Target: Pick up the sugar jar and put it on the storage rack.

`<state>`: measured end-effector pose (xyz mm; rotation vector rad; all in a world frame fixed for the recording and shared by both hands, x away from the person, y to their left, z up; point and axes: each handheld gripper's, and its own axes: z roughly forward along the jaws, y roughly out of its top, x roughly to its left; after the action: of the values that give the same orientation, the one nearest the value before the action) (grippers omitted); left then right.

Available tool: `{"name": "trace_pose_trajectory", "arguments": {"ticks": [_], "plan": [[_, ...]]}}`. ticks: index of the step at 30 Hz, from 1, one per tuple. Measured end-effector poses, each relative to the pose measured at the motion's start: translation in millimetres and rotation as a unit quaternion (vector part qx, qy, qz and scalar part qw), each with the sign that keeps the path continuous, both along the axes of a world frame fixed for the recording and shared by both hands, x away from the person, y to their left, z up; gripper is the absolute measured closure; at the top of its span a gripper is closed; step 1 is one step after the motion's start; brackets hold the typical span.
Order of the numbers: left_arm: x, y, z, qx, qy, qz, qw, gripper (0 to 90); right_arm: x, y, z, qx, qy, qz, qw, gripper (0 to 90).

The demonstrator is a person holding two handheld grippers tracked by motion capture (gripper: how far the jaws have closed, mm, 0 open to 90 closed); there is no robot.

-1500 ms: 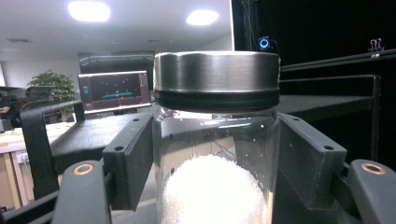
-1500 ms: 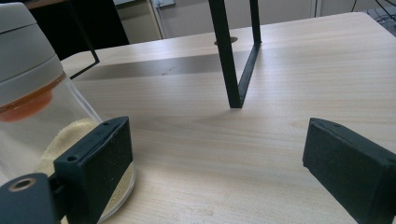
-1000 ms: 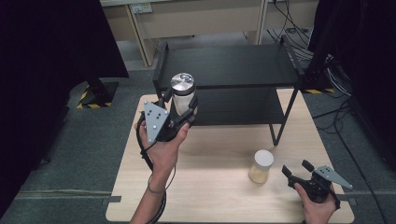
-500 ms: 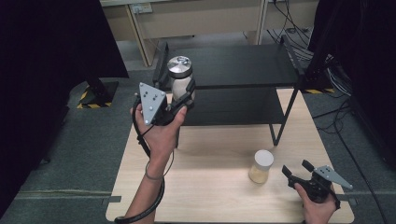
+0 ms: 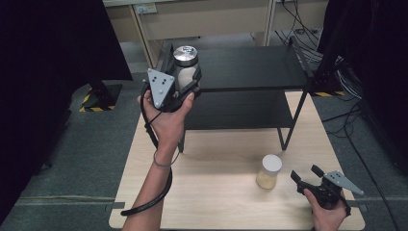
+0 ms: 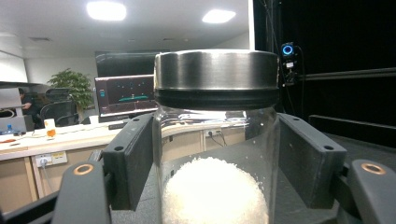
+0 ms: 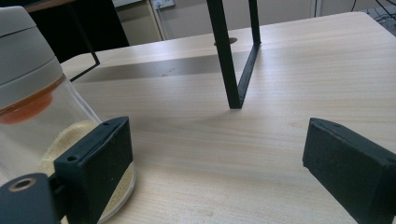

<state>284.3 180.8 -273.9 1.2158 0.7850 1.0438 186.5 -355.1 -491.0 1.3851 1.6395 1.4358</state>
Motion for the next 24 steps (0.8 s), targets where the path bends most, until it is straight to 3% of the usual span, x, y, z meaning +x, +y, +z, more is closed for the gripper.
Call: {"name": "trace_pose_trajectory", "arguments": {"ticks": [10, 24], "plan": [[26.1, -5.3, -0.2, 0.008, 0.012, 0.007, 0.9999, 30.6, 0.0, -0.2, 0.0, 0.0, 0.0, 0.001, 1.0, 8.5], [30.4, 1.3, -6.2, -0.013, 0.017, -0.001, 0.9998, 30.4, 0.4, 0.4, 0.5, -0.003, 0.0, 0.002, 1.0, 8.5]]}}
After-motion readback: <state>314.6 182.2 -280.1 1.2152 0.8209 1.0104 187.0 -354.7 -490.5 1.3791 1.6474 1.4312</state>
